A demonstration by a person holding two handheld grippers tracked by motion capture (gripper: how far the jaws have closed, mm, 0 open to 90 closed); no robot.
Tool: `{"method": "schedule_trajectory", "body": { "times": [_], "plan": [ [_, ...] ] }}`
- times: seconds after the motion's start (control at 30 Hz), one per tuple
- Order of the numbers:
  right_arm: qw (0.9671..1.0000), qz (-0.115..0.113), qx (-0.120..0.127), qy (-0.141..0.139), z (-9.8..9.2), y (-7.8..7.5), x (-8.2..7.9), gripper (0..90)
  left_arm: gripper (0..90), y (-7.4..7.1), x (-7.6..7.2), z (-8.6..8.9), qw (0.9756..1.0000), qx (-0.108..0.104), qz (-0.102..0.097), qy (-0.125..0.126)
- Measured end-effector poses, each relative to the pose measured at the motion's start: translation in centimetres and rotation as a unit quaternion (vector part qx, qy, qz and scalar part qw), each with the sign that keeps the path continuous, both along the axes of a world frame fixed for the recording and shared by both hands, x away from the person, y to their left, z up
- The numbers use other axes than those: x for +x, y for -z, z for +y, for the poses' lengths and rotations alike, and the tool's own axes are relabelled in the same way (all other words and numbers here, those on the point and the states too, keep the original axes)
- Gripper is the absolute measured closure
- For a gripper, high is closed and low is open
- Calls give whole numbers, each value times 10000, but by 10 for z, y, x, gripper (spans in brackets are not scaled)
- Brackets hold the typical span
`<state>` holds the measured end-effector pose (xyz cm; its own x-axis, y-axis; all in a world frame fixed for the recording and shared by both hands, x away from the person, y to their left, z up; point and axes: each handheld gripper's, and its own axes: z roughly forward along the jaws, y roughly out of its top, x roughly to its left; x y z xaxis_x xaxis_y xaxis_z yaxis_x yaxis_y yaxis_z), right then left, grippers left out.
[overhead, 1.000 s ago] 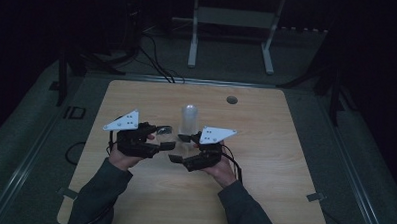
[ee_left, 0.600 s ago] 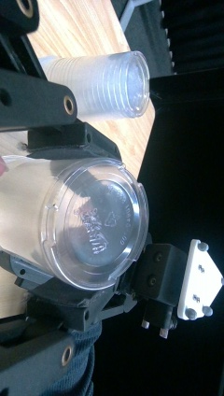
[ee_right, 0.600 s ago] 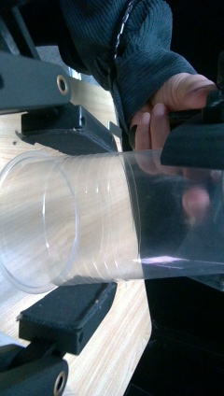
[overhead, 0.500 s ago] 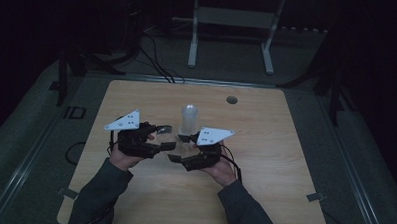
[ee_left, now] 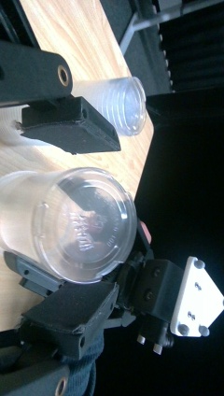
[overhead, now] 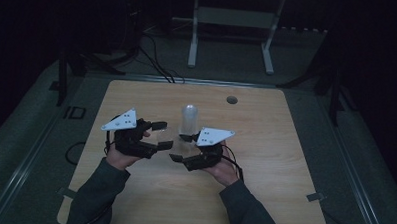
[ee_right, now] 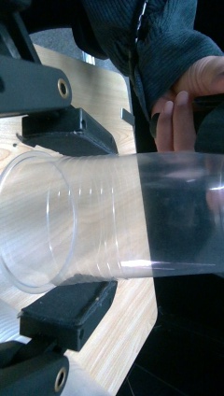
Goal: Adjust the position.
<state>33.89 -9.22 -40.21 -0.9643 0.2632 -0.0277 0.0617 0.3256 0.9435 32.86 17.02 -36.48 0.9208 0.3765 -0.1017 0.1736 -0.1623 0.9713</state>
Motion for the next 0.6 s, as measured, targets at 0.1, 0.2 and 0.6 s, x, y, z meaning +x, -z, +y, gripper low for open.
{"method": "schedule_trajectory", "body": {
  "times": [0.1, 0.2, 0.6],
  "plan": [
    [10000, -48, -50, 57, -2, -1, 1, 310, 270, 0, 0, 2, 10000, 12, 3, -65],
    [9997, -107, -142, 153, -4, -2, 1, 310, 269, -1, 0, 4, 9999, 1, -1, -106],
    [9981, -264, -415, 373, -10, -6, 3, 311, 272, -2, -1, 10, 9998, 44, -20, -196]
  ]
}}
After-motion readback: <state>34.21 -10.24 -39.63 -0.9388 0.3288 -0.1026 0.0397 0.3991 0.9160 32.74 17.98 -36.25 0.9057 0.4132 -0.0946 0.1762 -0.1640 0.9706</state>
